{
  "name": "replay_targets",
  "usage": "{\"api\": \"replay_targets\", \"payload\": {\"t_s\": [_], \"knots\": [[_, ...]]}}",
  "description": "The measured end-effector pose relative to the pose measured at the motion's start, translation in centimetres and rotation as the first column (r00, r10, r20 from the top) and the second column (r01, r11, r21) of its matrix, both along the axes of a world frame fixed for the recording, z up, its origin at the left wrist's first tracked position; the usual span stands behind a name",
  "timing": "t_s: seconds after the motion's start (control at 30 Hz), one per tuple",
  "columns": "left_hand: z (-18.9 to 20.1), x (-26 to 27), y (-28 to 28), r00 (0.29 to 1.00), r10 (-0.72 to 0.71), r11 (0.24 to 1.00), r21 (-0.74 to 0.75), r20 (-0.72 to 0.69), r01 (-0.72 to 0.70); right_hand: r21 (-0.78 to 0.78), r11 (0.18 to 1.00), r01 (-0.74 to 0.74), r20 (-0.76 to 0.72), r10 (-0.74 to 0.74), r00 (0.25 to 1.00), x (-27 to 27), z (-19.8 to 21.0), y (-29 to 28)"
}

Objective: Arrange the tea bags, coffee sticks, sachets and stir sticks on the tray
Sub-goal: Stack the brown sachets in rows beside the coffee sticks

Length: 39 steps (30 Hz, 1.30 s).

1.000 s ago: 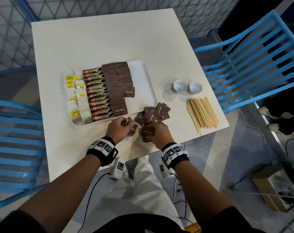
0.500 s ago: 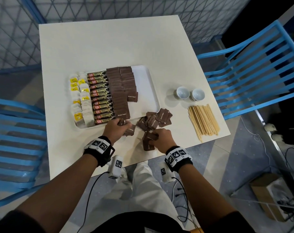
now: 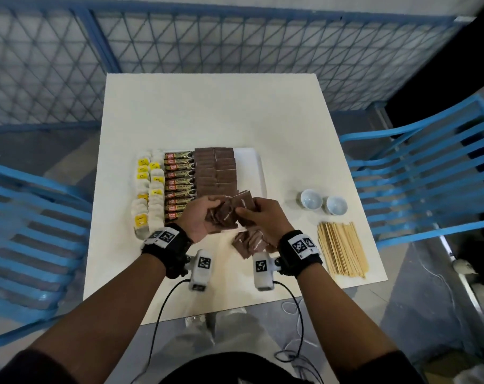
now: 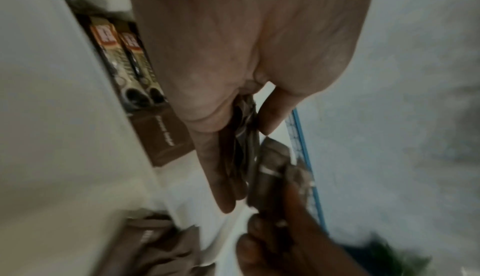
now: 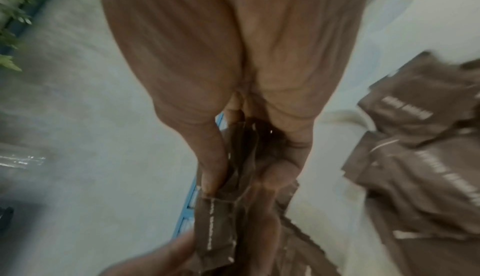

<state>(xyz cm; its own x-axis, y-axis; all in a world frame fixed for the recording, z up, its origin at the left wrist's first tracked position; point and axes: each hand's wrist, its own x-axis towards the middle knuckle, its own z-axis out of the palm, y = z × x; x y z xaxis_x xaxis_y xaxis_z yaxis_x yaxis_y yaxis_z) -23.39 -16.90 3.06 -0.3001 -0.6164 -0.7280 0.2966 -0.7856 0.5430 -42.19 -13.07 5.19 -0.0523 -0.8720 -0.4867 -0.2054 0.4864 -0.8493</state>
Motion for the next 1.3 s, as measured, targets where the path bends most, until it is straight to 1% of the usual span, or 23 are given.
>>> {"api": "replay_targets", "payload": {"t_s": [0.07,0.13,0.2,0.3,0.33,0.4,0.53,0.6,0.67,0.73,0.8,0.87,0.93,1.03,1.1,1.17,1.3], "knots": [[0.5,-0.1,-0.9,0.996,0.03,0.999,0.032,-0.084,-0.028,-0.016,1.0,0.012,-0.018,-0.012,1.0,0.6,-0.4,-1.4],[1.0,-0.3,-1.6,0.995,0.016,1.0,0.002,-0.098,-0.016,-0.029,1.0,0.004,-0.049,-0.005,0.999,1.0,-1.1,-2.5],[1.2,-0.7,-2.0,0.999,-0.023,0.998,-0.063,-0.027,0.022,-0.059,0.997,-0.042,-0.095,0.036,0.995,1.4,-1.6,-3.5],[0.6,-1.1,-2.3,0.996,0.016,0.996,-0.094,0.087,-0.008,-0.125,0.976,-0.18,-0.247,0.145,0.958,1.7,-1.5,-4.6],[0.4,-1.1,-2.4,0.995,0.022,0.996,-0.091,0.095,-0.013,-0.127,0.972,-0.199,-0.257,0.161,0.953,1.7,-1.6,-4.9],[-0.2,-0.9,-2.6,0.994,0.035,0.996,-0.089,0.103,-0.025,-0.123,0.97,-0.212,-0.234,0.179,0.956,1.5,-1.6,-5.5],[-0.2,-0.6,-2.8,0.987,0.079,0.995,-0.073,0.142,-0.069,-0.178,0.934,-0.311,-0.224,0.269,0.937,0.8,-1.6,-7.2],[0.0,-0.5,-2.8,0.991,0.068,0.994,-0.088,0.118,-0.058,-0.202,0.916,-0.348,-0.195,0.31,0.93,0.3,-1.6,-8.1],[0.0,-0.4,-3.1,0.997,0.05,0.996,-0.081,0.064,-0.045,-0.201,0.904,-0.376,-0.201,0.337,0.92,0.0,-1.5,-8.8],[0.1,-0.3,-3.4,1.0,0.003,0.996,-0.087,-0.001,-0.003,-0.178,0.927,-0.331,-0.167,0.303,0.938,-0.1,-1.4,-9.3],[0.7,-0.3,-3.7,0.999,-0.035,0.993,-0.116,-0.016,0.033,-0.157,0.959,-0.235,-0.108,0.22,0.97,-0.2,-1.3,-9.4],[0.7,-0.2,-3.8,0.999,-0.051,0.988,-0.145,0.013,0.052,-0.128,0.977,-0.169,-0.053,0.164,0.985,-0.2,-1.2,-9.3],[0.1,0.1,-3.9,0.996,-0.047,0.986,-0.159,0.072,0.058,-0.103,0.979,-0.178,-0.048,0.174,0.984,-0.2,-1.3,-9.2],[-0.6,0.5,-3.8,0.98,-0.065,0.98,-0.174,0.185,0.098,-0.14,0.946,-0.291,-0.189,0.263,0.946,-0.3,-1.5,-9.2],[-0.7,0.6,-3.6,0.964,-0.1,0.968,-0.199,0.246,0.151,-0.163,0.927,-0.338,-0.201,0.305,0.931,-0.3,-1.3,-9.2],[-0.8,0.8,-3.3,0.953,-0.098,0.959,-0.228,0.286,0.167,-0.167,0.914,-0.37,-0.193,0.337,0.921,0.0,-1.2,-9.0],[-0.8,1.2,-2.8,0.945,-0.044,0.949,-0.282,0.324,0.141,-0.189,0.921,-0.342,-0.278,0.284,0.918,0.1,-1.3,-8.8]]}}
